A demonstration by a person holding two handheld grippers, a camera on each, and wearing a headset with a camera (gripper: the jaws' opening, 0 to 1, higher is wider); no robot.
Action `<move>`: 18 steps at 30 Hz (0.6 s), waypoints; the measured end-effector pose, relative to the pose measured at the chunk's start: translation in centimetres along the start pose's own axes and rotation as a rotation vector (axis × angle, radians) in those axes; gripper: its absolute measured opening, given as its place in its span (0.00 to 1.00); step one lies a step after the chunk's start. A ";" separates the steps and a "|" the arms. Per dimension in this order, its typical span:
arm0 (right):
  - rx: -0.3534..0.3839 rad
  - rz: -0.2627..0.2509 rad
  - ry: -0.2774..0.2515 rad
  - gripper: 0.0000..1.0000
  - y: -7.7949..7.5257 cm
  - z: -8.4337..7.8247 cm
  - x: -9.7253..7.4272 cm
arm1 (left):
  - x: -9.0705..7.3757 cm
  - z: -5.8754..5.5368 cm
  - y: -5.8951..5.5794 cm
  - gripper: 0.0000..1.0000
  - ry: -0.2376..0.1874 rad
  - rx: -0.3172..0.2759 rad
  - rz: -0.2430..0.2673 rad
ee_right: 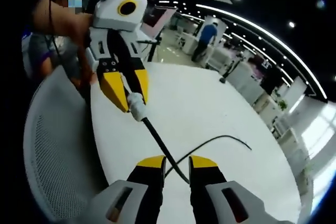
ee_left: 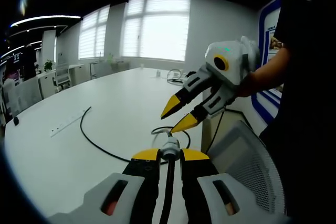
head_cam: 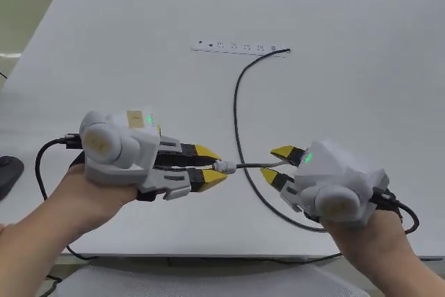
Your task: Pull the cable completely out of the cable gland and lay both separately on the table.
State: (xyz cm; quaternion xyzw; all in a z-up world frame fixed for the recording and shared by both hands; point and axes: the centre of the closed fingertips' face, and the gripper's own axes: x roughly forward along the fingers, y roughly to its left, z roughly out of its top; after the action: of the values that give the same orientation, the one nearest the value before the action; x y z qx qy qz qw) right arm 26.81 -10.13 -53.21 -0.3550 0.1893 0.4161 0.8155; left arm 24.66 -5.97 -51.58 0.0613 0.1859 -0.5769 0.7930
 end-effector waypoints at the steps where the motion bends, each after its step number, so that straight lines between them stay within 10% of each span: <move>1: -0.027 0.011 -0.007 0.14 0.4 0.4 0.0 | 0.0 0.0 0.0 0.15 -0.001 0.001 -0.001; 18: -0.172 0.044 -0.033 0.01 2.1 2.9 0.9 | -0.1 0.5 -0.2 0.15 -0.025 0.012 -0.007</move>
State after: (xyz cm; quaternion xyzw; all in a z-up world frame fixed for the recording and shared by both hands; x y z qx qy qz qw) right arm 25.72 -6.63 -52.65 -0.4126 0.1475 0.4544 0.7756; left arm 24.56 -6.13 -51.07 0.0581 0.1728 -0.5815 0.7928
